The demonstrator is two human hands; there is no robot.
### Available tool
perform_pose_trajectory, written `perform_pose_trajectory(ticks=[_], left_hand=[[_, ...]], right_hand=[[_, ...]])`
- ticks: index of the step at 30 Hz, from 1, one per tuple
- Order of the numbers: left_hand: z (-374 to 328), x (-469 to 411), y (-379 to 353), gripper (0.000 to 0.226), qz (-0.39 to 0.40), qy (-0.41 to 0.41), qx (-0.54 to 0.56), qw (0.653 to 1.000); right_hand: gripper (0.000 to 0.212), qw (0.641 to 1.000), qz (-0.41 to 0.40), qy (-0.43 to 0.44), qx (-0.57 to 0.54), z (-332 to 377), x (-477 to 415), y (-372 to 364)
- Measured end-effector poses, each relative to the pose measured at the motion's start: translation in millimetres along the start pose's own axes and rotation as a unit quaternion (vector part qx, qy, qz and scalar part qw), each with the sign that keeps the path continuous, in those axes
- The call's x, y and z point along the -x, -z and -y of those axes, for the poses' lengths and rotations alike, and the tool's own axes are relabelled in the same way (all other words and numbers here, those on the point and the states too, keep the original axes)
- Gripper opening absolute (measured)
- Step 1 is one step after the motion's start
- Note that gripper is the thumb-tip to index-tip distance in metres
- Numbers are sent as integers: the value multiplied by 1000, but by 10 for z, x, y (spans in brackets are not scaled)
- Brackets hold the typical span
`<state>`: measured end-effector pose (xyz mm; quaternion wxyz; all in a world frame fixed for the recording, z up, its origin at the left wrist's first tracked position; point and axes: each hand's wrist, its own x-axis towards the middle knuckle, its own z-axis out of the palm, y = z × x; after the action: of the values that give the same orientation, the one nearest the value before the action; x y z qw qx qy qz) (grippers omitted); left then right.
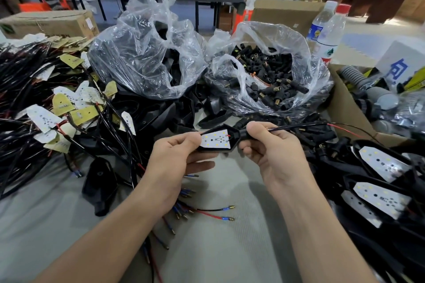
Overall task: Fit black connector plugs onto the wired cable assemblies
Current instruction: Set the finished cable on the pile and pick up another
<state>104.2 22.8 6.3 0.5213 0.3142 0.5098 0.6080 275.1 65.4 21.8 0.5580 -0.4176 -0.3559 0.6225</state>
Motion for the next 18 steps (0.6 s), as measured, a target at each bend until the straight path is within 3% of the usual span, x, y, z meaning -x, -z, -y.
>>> perform_pose_trajectory(ticks=[7,18], left_hand=[[8,-10,25,33,-12,-69,-25,997],[32,-13,61,18,74,-14,43,996]], right_hand=[[10,999,14,23,27,-37,72,-100],[13,997,15,64,49,-14,67,-106]])
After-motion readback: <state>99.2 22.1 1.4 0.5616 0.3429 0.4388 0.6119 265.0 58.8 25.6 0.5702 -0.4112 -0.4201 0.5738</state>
